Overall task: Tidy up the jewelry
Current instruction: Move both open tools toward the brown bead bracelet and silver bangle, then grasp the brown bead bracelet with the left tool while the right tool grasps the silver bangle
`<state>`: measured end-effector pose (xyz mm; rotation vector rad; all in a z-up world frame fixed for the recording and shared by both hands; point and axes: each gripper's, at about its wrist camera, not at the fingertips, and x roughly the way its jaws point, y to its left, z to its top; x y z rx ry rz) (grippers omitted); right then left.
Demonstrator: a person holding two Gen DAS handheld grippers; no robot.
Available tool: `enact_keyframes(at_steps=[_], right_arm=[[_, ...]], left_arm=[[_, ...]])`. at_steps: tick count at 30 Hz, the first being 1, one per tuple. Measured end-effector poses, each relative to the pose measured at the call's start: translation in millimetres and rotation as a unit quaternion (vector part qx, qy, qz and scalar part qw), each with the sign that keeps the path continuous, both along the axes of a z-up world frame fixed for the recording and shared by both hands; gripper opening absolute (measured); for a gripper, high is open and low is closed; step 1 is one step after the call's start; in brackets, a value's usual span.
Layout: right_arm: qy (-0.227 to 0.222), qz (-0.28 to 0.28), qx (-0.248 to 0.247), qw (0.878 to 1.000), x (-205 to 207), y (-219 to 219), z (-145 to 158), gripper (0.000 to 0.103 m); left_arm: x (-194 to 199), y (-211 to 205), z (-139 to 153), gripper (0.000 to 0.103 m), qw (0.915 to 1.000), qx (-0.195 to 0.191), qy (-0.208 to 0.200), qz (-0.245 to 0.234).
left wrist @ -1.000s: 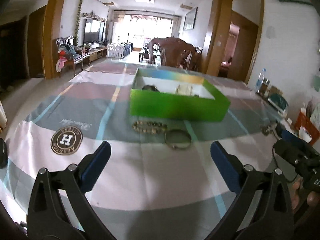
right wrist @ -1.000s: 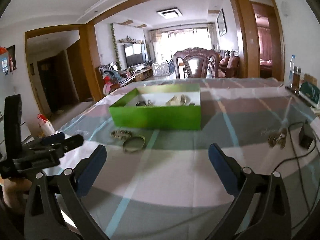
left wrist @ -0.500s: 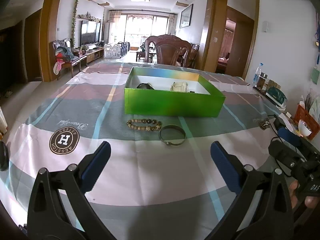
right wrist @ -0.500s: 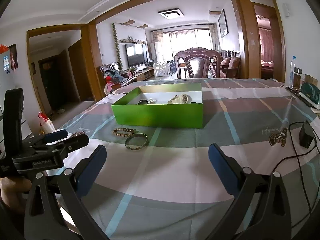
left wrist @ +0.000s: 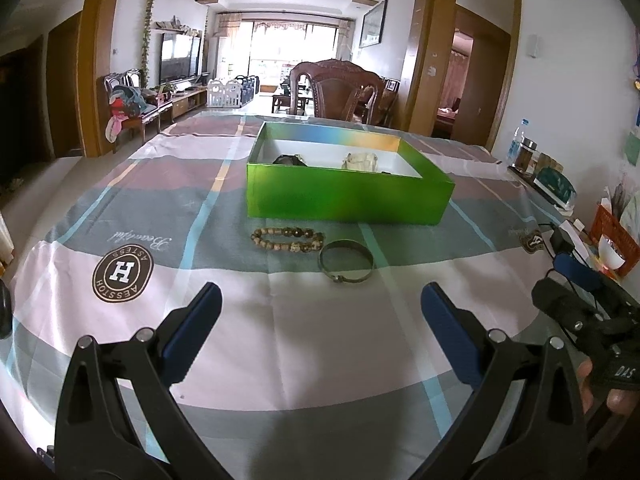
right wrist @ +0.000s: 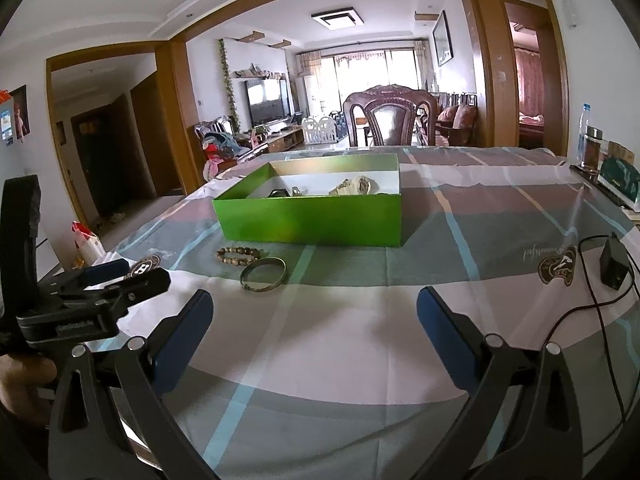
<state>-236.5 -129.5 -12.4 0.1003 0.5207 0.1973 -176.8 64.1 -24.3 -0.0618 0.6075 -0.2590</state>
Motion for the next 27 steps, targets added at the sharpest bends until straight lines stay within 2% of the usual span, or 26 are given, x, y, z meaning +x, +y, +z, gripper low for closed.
enact_keyframes(at_steps=[8,10,13,15,17,19,22,23,24,26,27], right_arm=[[0.01,0.029,-0.041,0.999,32.6,25.7,9.9,0.099],[0.025,0.041,-0.062,0.997,54.0,39.7,10.5,0.099],[0.077,0.053,-0.097,0.991,101.4,58.8,-3.4,0.096],[0.105,0.057,-0.108,0.987,123.8,65.6,-13.9,0.082],[0.134,0.068,-0.121,0.981,145.7,73.2,-27.0,0.072],[0.152,0.075,-0.134,0.976,158.1,80.0,-37.4,0.065],[0.184,0.091,-0.135,0.969,168.8,86.9,-52.0,0.05],[0.195,0.096,-0.133,0.967,170.9,88.5,-56.9,0.042],[0.203,0.102,-0.134,0.965,171.1,90.1,-61.0,0.034],[0.197,0.106,-0.127,0.966,170.3,91.1,-61.7,0.026],[0.198,0.108,-0.124,0.966,169.9,91.7,-62.7,0.016]], left_arm=[[3.4,19.9,0.2,0.099,0.9997,-0.011,-0.001,0.02],[4.4,27.1,-0.1,0.099,0.9995,-0.017,0.0,0.026],[6.9,34.2,-0.6,0.099,0.9992,-0.022,0.002,0.032],[7.7,39.0,-1.2,0.099,0.9991,-0.024,0.003,0.035],[9.2,43.1,-2.0,0.099,0.9989,-0.026,0.004,0.038],[11.0,46.7,-3.0,0.099,0.9988,-0.028,0.006,0.04],[13.0,48.8,-4.7,0.099,0.9987,-0.027,0.009,0.042],[14.1,49.8,-5.5,0.099,0.9987,-0.028,0.01,0.043],[15.3,50.6,-6.3,0.099,0.9986,-0.029,0.012,0.043],[17.7,51.6,-8.0,0.099,0.9985,-0.028,0.015,0.044],[18.8,51.7,-8.6,0.099,0.9985,-0.028,0.016,0.043]])
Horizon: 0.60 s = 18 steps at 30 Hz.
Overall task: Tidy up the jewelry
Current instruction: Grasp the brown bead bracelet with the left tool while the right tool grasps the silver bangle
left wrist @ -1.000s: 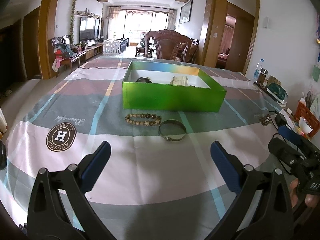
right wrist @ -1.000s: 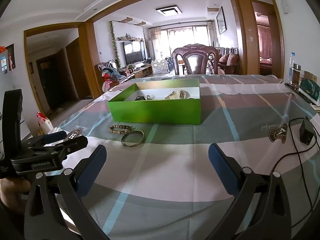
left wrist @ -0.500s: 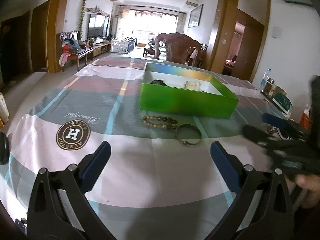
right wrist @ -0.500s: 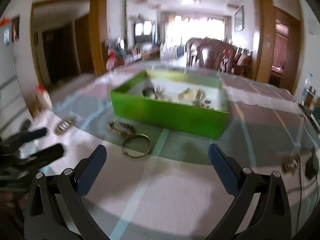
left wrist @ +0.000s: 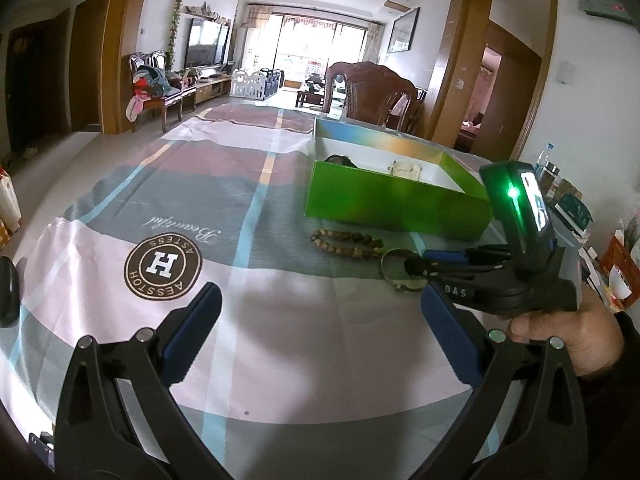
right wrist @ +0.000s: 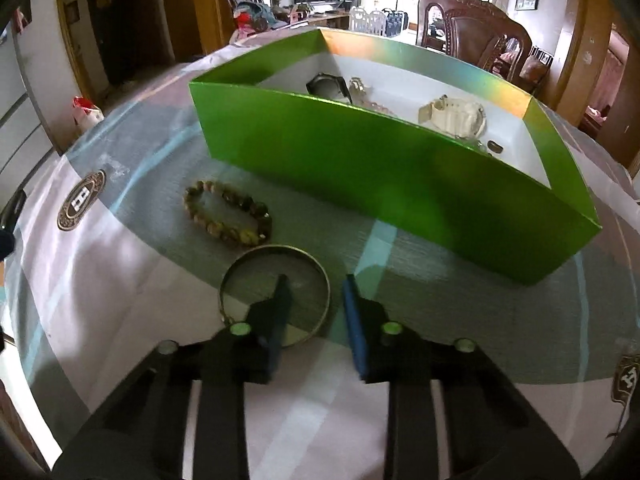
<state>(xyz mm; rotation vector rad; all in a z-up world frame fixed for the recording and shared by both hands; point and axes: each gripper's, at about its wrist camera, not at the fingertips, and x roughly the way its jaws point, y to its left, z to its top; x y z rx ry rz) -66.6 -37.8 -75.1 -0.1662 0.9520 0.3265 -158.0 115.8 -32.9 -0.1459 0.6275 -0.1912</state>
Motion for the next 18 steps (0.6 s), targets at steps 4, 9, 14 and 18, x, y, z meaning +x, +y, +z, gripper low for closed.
enact_keyframes(at_steps=[4,9,14,18], right_arm=[[-0.007,-0.002,0.012,1.0,-2.4,-2.7,3.5,0.003],[-0.043,-0.005,0.054,0.998,-19.6,-20.6,30.1,0.003],[-0.08,-0.027,0.092,0.992,-50.8,-57.7,58.8,0.004],[-0.094,-0.041,0.104,0.989,-72.8,-80.3,68.3,0.004]], left_arm=[[3.4,-1.9,-1.4,0.099,1.0,0.002,0.003,-0.003],[13.2,-9.3,-4.3,0.099,0.9997,0.019,0.009,-0.015],[36.4,-28.3,-5.8,0.099,0.9962,0.067,0.015,-0.054],[62.6,-53.2,-10.6,0.099,0.9872,0.12,0.032,-0.1]])
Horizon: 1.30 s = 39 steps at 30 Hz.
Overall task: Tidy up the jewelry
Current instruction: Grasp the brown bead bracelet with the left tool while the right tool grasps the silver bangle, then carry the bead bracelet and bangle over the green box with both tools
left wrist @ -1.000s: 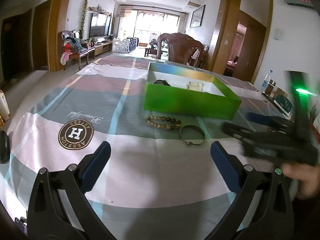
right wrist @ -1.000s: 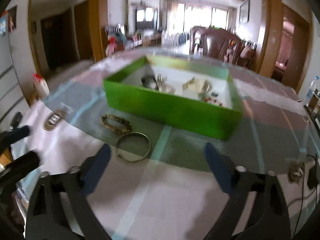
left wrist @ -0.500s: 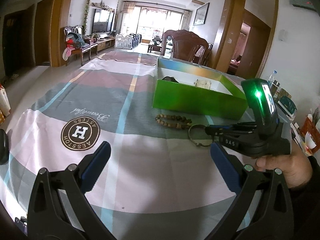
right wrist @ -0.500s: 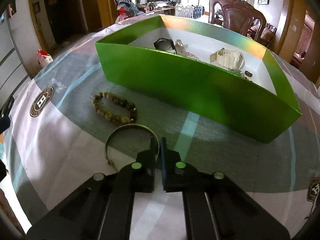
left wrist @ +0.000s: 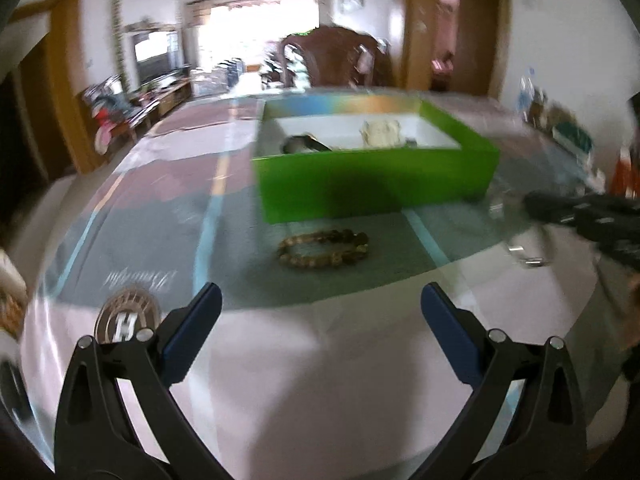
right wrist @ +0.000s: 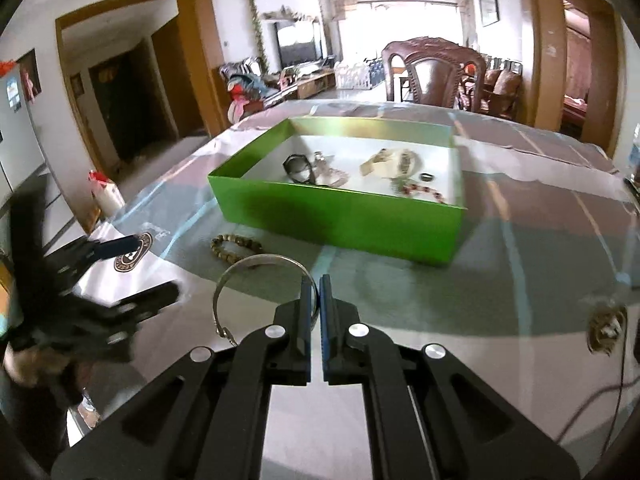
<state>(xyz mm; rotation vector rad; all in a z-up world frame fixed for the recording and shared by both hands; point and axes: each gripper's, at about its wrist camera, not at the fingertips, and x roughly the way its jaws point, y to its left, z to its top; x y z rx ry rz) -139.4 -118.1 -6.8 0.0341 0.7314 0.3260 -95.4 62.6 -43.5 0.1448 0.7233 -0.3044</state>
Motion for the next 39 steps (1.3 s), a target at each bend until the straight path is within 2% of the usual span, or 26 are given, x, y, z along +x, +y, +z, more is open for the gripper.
enact_keyframes(at_steps=[2,6,10,12,13,14,17,18,19,20,24,28,33,39], right_arm=[[-0.001,-0.003,0.003,1.0,-7.0,-5.5,0.9,0.004],[-0.004,-0.013,0.014,1.0,-18.2,-17.1,1.8,0.004],[-0.004,-0.014,0.017,1.0,-24.5,-23.3,0.5,0.004],[-0.006,-0.016,0.019,1.0,-25.5,-25.3,0.5,0.004],[-0.006,-0.017,0.021,1.0,-25.8,-26.1,0.7,0.004],[-0.006,-0.017,0.023,1.0,-27.0,-27.8,1.6,0.004],[-0.007,-0.015,0.025,1.0,-29.7,-28.8,1.7,0.004],[-0.007,-0.014,0.025,1.0,-30.0,-27.9,1.2,0.004],[-0.007,-0.013,0.026,1.0,-30.8,-27.1,1.0,0.004],[-0.007,-0.012,0.026,1.0,-31.5,-26.6,1.2,0.004],[-0.008,-0.012,0.027,1.0,-31.5,-25.1,2.5,0.004],[-0.013,-0.012,0.026,1.0,-34.6,-23.2,4.5,0.004],[-0.021,-0.013,0.027,0.999,-44.0,-22.5,8.9,0.004],[-0.047,-0.018,0.026,0.998,-58.8,-19.5,21.7,0.004]], left_arm=[[14.1,-15.6,-4.3,0.098,0.9991,0.022,0.008,-0.035],[38.2,-34.0,-12.5,0.092,0.9967,0.047,0.025,-0.061],[59.3,-45.4,-25.0,0.073,0.9927,0.072,0.058,-0.077],[72.7,-44.8,-33.7,0.065,0.991,0.065,0.09,-0.074],[77.3,-44.4,-37.4,0.064,0.9903,0.061,0.102,-0.072],[82.7,-39.8,-38.8,0.063,0.9909,0.042,0.11,-0.065],[86.0,-37.9,-39.9,0.057,0.9915,0.033,0.113,-0.055],[86.5,-37.1,-39.5,0.05,0.9921,0.03,0.111,-0.05],[87.9,-34.4,-38.2,0.025,0.993,0.022,0.109,-0.041],[89.7,-31.9,-37.6,0.011,0.993,0.016,0.112,-0.034],[89.0,-27.3,-35.2,0.011,0.9921,0.004,0.119,-0.04],[77.2,-17.9,-28.3,0.011,0.9951,-0.021,0.094,-0.022],[32.7,-0.8,9.6,0.011,0.9973,-0.065,0.033,-0.007],[-30.9,8.9,64.4,0.011,0.9937,-0.105,-0.035,-0.015]])
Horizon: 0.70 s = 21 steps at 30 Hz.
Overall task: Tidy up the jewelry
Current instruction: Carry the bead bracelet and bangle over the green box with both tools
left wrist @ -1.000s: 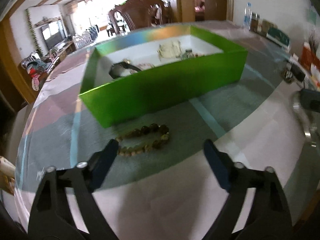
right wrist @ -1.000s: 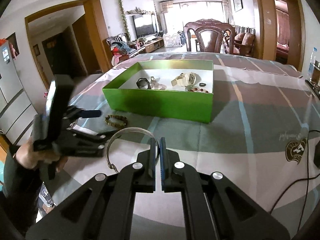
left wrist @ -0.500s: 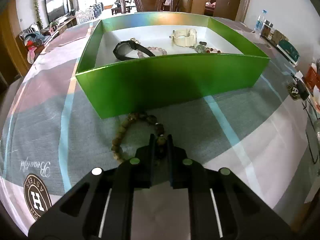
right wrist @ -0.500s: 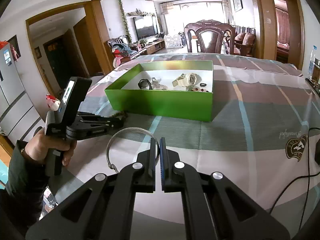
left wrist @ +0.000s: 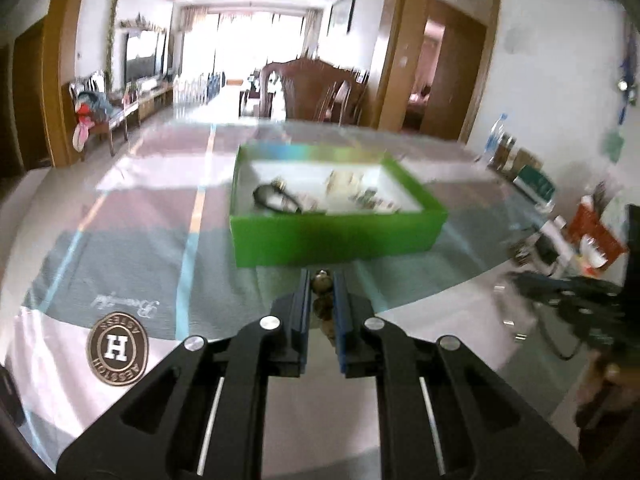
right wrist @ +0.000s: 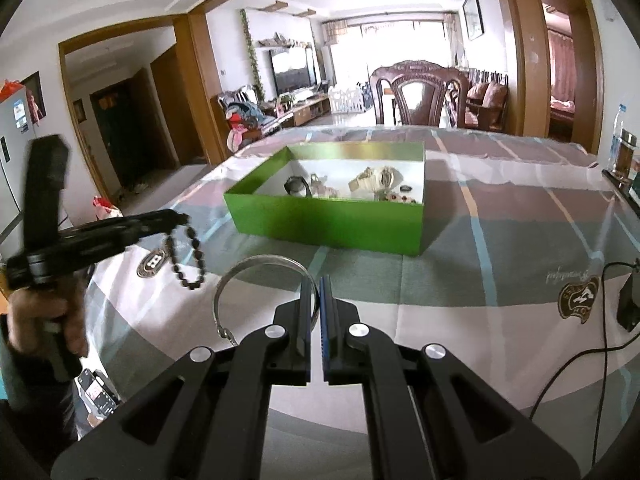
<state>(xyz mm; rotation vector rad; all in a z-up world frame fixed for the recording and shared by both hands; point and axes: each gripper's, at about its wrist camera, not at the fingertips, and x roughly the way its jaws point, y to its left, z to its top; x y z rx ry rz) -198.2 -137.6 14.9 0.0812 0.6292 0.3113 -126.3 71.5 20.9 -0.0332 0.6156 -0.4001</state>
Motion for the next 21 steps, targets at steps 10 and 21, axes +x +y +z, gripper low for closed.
enact_keyframes(at_steps=[10,21], right_arm=[[-0.021,-0.009,-0.011,1.0,-15.9,0.8,5.9,0.004],[-0.019,-0.016,-0.007,1.0,-19.6,-4.4,2.8,0.004]], left_arm=[[-41.4,-8.7,7.9,0.011,0.9999,-0.012,-0.008,-0.008],[-45.1,-15.4,-4.3,0.011,0.9999,-0.008,0.002,-0.009]])
